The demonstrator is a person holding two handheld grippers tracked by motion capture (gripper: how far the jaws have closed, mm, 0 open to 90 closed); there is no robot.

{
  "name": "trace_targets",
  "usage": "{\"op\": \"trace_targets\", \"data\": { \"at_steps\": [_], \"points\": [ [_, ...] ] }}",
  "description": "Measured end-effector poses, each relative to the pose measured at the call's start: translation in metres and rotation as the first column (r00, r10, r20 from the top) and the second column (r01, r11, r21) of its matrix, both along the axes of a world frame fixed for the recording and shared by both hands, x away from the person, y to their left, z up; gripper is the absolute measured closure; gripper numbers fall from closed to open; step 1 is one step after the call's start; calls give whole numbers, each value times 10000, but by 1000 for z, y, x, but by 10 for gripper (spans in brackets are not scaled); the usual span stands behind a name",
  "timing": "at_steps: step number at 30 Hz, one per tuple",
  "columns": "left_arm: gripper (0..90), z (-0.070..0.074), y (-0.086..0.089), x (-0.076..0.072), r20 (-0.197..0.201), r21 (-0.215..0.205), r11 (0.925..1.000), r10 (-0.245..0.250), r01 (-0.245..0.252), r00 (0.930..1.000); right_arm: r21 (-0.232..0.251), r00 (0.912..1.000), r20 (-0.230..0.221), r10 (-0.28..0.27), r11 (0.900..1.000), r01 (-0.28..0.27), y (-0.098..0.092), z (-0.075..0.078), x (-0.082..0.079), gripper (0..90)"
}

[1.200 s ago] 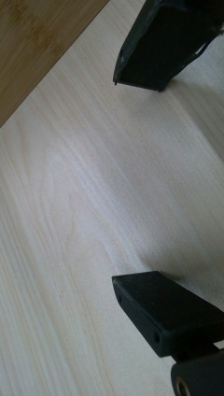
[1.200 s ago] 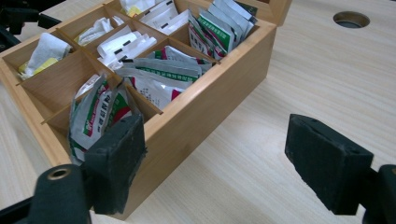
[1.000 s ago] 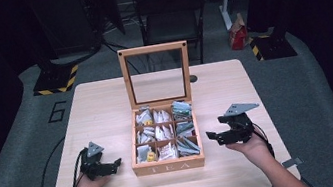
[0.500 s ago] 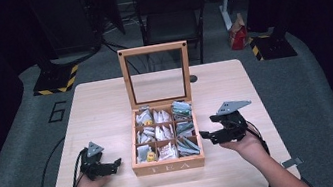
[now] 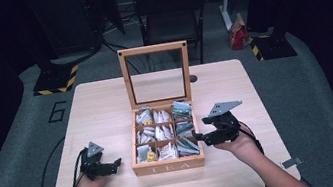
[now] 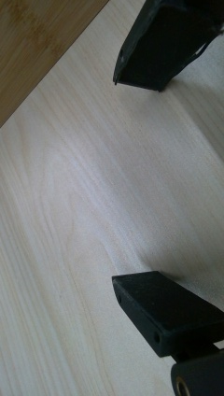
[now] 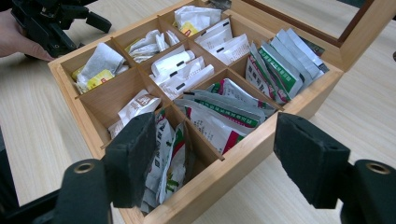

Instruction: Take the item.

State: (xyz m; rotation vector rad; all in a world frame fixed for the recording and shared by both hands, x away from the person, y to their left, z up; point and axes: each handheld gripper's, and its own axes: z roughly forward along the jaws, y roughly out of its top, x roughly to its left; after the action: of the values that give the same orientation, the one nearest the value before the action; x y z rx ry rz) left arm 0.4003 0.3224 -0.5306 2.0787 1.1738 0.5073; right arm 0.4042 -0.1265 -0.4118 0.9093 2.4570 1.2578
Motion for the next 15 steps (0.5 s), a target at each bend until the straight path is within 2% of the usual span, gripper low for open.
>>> {"op": "trace_targets", "data": {
  "at_steps": [9, 12, 15],
  "points": [
    [42, 0, 0, 0, 46, -12, 10000, 36, -36, 10000, -48, 9997, -16, 251, 9997, -251, 6, -7, -1, 392],
    [42, 0, 0, 0, 0, -5, 10000, 3, -3, 10000, -120, 9992, 176, 347, 9993, -345, 7, -11, -3, 459],
    [42, 0, 0, 0, 3, -8, 10000, 9, -9, 10000, -268, 9985, 131, 531, 9982, -528, 9, -13, -3, 515]
  ]
}}
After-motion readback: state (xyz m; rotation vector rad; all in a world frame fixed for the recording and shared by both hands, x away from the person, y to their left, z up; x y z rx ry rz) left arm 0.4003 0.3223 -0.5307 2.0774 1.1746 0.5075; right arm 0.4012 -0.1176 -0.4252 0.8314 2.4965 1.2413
